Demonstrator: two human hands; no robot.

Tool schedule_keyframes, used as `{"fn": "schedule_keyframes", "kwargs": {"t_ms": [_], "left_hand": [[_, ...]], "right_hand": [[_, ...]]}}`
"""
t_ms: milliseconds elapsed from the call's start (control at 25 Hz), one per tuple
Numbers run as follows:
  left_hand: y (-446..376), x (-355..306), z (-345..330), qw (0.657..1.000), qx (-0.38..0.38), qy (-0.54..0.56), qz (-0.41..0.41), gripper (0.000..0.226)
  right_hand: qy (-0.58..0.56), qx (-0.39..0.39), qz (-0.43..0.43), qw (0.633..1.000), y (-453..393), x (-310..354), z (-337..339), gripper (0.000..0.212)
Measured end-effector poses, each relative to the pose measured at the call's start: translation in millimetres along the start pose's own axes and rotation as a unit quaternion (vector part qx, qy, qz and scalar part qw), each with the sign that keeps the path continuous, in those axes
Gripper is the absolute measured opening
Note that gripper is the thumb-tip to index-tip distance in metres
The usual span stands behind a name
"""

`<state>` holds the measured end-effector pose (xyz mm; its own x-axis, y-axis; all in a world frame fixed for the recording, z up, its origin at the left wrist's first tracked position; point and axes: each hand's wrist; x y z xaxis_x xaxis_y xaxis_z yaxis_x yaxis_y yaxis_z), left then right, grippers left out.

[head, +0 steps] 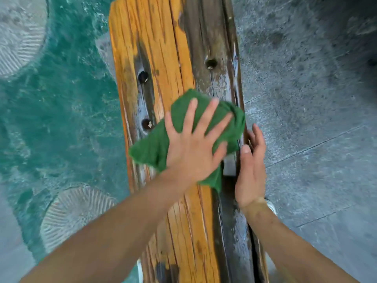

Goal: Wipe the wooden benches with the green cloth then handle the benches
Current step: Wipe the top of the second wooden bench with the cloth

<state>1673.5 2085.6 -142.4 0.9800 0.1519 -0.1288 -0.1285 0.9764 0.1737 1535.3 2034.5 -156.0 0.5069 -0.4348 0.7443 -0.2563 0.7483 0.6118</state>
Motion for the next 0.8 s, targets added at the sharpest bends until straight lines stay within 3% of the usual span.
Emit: {"fn": "schedule_keyframes", "kwargs": {"t_ms": [120,240,360,440,600,720,800], "left_hand": [[-145.5,80.6,37.5,0.984,-0.016,0.041,0.171,0.059],[-167.1,86.1,29.6,0.969,-0.035,0.065,0.235,0.058],[-70.2,0.9,4.0,0.990,-0.002,-0.015,0.143,0.063],[20.8,-80.1,-16.4,0.997,-0.010,0.015,0.075,0.062],[231.9,-225.6,-69.5,0.988,0.112,0.060,-0.085,0.065],[311.5,-256.4,-88.9,0.945,0.210,0.007,-0.252,0.085],[288.9,-228.9,-81.6,0.941,0.216,-0.041,-0.259,0.081]], "right_hand": [[-0.062,0.032,-0.037,0.997,-4.7,0.3,1.5,0.067],[-0.109,0.062,-0.072,0.989,-10.4,4.1,8.7,0.062],[-0.163,0.101,-0.156,0.969,-20.3,22.8,25.5,0.062],[-0.131,0.116,-0.170,0.970,-22.9,34.0,29.7,0.059],[0.032,0.103,-0.068,0.992,-7.9,34.8,10.7,0.068],[0.133,0.095,-0.009,0.987,7.7,14.4,8.3,0.057],[0.136,0.091,0.012,0.986,5.9,9.0,11.3,0.053]]}}
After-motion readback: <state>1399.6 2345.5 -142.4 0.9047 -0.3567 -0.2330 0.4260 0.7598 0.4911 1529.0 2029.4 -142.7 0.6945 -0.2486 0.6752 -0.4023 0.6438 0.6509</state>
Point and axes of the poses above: each hand's wrist, its own y-axis away from the middle knuckle, its own z-axis out of the back of the hand, x = y × z, and after that the axes turned 13 degrees about -z, right-handed
